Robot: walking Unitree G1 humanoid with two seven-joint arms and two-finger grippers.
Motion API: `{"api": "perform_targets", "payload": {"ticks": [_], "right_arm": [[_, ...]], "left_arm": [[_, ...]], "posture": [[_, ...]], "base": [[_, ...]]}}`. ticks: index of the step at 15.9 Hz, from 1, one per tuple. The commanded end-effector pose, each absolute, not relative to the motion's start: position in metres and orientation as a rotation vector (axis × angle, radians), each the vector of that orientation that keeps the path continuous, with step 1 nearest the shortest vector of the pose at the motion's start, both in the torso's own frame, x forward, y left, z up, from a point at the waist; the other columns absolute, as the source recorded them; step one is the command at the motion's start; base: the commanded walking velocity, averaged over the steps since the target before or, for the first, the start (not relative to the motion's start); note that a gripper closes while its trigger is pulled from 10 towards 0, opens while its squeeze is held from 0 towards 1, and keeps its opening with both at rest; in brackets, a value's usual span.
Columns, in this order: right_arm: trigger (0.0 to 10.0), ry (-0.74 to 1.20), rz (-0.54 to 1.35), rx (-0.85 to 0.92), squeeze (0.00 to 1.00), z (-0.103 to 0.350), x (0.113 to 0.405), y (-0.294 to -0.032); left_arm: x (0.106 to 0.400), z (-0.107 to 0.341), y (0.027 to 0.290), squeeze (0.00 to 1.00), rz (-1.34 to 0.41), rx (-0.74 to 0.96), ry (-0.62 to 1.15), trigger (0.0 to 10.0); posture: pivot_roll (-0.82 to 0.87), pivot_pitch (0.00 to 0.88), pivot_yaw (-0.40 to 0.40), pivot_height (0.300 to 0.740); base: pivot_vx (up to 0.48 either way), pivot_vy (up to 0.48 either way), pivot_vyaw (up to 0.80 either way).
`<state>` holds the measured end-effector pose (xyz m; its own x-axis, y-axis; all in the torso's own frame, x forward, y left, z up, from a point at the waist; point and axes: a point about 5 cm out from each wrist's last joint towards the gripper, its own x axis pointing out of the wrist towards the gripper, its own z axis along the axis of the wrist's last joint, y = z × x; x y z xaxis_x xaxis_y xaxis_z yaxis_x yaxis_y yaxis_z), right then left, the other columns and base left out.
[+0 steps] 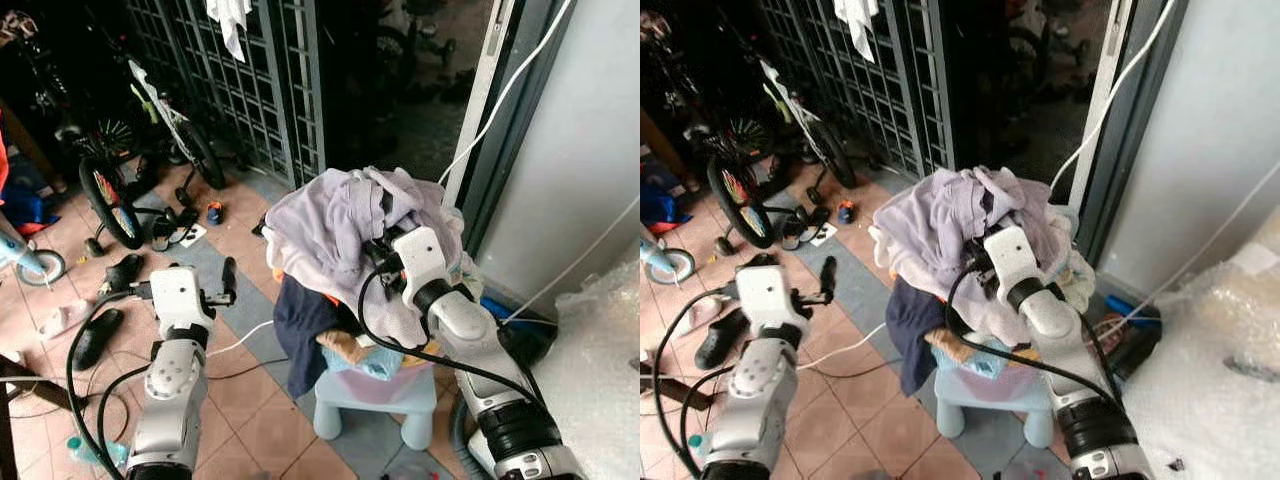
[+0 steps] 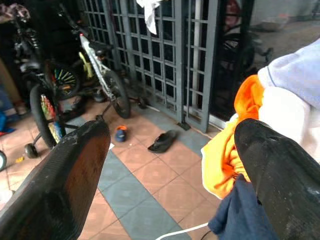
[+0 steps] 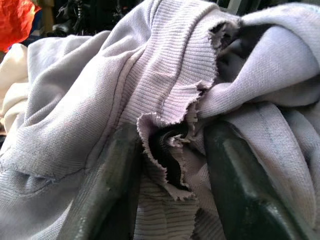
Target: Clothes washing
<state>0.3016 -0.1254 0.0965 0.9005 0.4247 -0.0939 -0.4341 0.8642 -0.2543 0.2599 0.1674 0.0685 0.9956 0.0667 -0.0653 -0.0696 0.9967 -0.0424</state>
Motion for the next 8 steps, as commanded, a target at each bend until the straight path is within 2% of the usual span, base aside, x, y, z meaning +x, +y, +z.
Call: {"api": "perform_targets", "payload": {"ticks": [1,8], "right_arm": [[0.0,0.083,0.498,-0.275,0.0,0.088,0.3,-0.115],[0.0,0.175,0.493,-0.276,0.0,0.074,0.296,-0.115]], "left_arm": [[0.261,0.068,0.172,0.0,0.075,-0.029,0.071,10.0],[0.259,0.065,0.17,0.0,0.084,-0.029,0.089,10.0]], "posture": [[-0.05,0.0,0.108,0.74],[-0.06,0.0,0.098,0.74]], "base": [[0.0,0.0,0.0],[0.0,0.0,0.0]]}}
